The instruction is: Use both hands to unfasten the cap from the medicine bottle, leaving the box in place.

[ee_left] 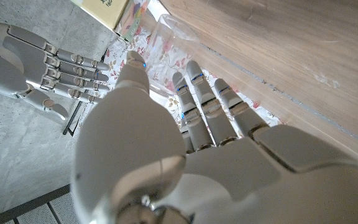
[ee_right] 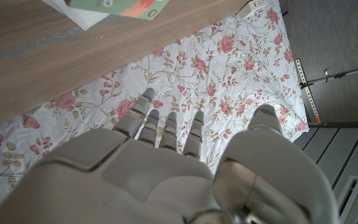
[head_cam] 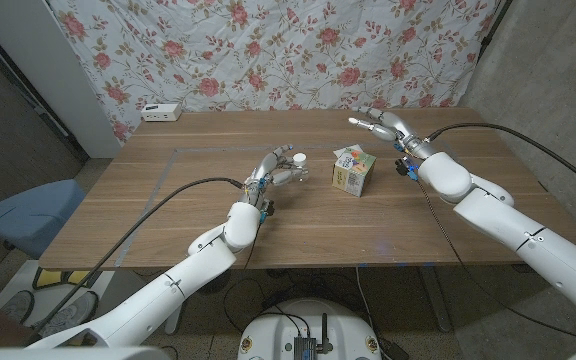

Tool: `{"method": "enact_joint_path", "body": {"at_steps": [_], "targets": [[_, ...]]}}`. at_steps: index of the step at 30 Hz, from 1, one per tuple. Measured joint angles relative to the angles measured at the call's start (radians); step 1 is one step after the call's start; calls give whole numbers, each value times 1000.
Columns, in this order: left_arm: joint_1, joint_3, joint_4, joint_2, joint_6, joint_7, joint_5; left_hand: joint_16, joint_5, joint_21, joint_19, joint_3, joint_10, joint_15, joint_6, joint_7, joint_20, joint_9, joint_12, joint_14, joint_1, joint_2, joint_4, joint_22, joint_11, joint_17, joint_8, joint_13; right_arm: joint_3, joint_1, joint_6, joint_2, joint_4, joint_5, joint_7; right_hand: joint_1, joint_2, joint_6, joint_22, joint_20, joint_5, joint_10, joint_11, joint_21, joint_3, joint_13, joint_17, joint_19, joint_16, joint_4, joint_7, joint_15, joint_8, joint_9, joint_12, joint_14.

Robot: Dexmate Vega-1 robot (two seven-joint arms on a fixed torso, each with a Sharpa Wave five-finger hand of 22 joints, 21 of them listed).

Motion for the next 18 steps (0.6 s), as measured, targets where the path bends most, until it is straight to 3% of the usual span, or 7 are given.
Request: {"method": "enact_joint_path", "body": {"at_steps": [10, 18], "targets": [[-30, 11, 30, -2, -17, -14, 0, 0, -1, 0, -6, 0, 0, 0, 0, 0, 1, 0, -5, 0, 2, 2, 0, 0, 0, 0, 0, -1, -22, 30, -72, -26, -48, -47, 77, 44, -6, -7, 0, 21, -8, -33, 0, 0, 18, 0, 0, -28, -7, -35, 7, 19, 0, 0, -1, -27], [-46, 16, 50, -3, -40, -25, 2, 0, -1, 0, -11, 5, 0, 0, 0, 0, 4, 0, -4, 0, 3, 2, 5, 0, 0, 0, 0, -1, -55, 77, -139, -50, -104, -74, 134, 80, -12, -18, 0, 33, -13, -59, 8, 0, 35, 4, 0, -41, -7, -60, 32, 39, 0, 0, -4, -47]]}}
